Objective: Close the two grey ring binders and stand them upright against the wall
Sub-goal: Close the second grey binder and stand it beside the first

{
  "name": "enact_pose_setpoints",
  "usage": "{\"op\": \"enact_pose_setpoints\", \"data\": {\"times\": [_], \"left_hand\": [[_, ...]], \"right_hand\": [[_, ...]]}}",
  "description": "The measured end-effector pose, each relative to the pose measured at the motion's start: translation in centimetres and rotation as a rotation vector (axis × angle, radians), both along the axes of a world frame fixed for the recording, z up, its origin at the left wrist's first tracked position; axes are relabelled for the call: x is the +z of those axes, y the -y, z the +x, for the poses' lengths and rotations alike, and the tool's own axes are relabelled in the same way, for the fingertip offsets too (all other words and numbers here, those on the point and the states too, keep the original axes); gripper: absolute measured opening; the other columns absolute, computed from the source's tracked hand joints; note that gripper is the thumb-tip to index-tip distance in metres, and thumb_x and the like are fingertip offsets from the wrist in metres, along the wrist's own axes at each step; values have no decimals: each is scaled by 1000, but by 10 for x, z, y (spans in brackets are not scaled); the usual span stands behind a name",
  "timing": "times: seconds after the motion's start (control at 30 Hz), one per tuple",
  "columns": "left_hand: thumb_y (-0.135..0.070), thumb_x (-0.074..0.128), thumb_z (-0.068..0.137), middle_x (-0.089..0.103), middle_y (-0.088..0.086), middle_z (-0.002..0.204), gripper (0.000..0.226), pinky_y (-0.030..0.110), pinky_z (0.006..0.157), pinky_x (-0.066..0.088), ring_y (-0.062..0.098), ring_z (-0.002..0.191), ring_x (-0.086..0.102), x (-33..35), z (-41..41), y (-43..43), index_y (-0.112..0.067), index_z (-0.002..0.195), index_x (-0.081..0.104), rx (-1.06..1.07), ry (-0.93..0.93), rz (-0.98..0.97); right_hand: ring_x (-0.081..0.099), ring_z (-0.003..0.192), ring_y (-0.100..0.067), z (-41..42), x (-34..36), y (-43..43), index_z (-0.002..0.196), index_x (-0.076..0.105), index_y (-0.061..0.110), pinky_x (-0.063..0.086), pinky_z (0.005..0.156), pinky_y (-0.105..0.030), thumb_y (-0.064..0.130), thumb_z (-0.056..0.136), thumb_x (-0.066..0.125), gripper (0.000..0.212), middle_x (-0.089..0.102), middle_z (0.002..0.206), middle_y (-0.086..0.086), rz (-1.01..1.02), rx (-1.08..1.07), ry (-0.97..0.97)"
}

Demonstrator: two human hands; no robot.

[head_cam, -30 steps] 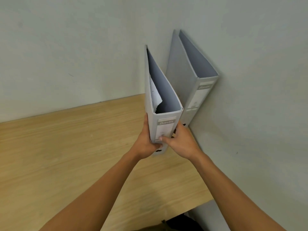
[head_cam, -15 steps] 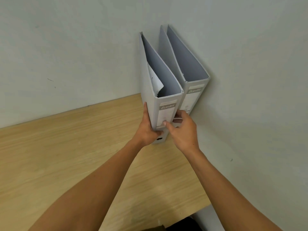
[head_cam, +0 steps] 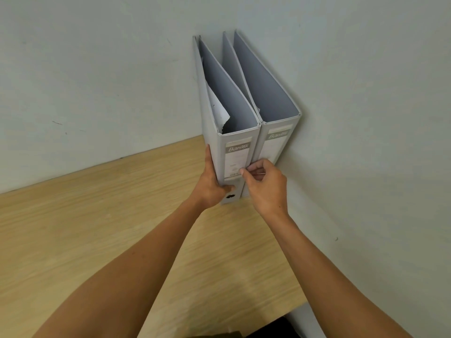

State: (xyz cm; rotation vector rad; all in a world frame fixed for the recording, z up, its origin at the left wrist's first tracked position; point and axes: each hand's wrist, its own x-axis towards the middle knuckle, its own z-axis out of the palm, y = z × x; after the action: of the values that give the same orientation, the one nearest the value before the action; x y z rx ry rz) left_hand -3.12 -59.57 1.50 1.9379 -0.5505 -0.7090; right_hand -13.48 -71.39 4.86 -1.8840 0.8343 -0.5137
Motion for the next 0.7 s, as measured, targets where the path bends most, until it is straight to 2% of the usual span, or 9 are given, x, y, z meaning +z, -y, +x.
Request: {"op": "enact_pose_setpoints", "data": {"times": [0.2, 0.3, 0.43, 0.5, 0.6, 0.7], "left_hand": [[3, 63, 91, 53, 18, 149, 106, 54, 97, 56, 40, 128, 59, -16, -7, -8, -17, 163, -12, 1, -48, 145], [1, 63, 92, 50, 15, 154, 103, 51, 107, 50, 36, 135, 53, -21, -11, -9, -18, 164, -9, 21, -69, 159], [0, 65, 92, 51, 11, 152, 99, 40, 107, 49, 32, 136, 53, -21, -16, -7, -18, 164, 0, 23, -74, 141], [-1, 65, 92, 50, 10, 154, 98, 43, 110, 48, 32, 137, 53, -18, -19, -9, -19, 164, 1, 15, -87, 124], [-2, 65, 94, 41, 8, 161, 97, 48, 114, 45, 32, 142, 49, -11, -19, -17, -19, 165, 1, -3, -85, 100], [-7, 66, 95, 30, 5, 168, 95, 36, 105, 48, 31, 147, 44, 3, -14, -27, -22, 166, 5, -12, -56, 93]], "right_hand": [[66, 71, 7, 0, -1, -4, 82, 63, 28, 47, 59, -8, 33, 86, 75, 13, 69, 79, 18, 4, 14, -48], [64, 68, 7, 2, 3, -2, 85, 64, 25, 45, 56, -6, 35, 87, 74, 14, 68, 81, 18, 14, 34, -70], [63, 75, 2, 3, 6, 2, 89, 64, 24, 45, 60, -14, 36, 89, 71, 14, 66, 86, 18, 18, 35, -99], [65, 80, -3, 1, 7, 1, 91, 65, 23, 48, 64, -18, 33, 89, 71, 12, 65, 88, 16, 41, 35, -104], [63, 84, -6, 0, 10, -1, 94, 65, 21, 45, 66, -16, 29, 90, 69, 10, 63, 89, 17, 64, 30, -93], [63, 88, -8, 0, 18, -8, 98, 65, 20, 46, 69, -17, 24, 90, 67, 9, 62, 91, 17, 70, 24, -69]]}}
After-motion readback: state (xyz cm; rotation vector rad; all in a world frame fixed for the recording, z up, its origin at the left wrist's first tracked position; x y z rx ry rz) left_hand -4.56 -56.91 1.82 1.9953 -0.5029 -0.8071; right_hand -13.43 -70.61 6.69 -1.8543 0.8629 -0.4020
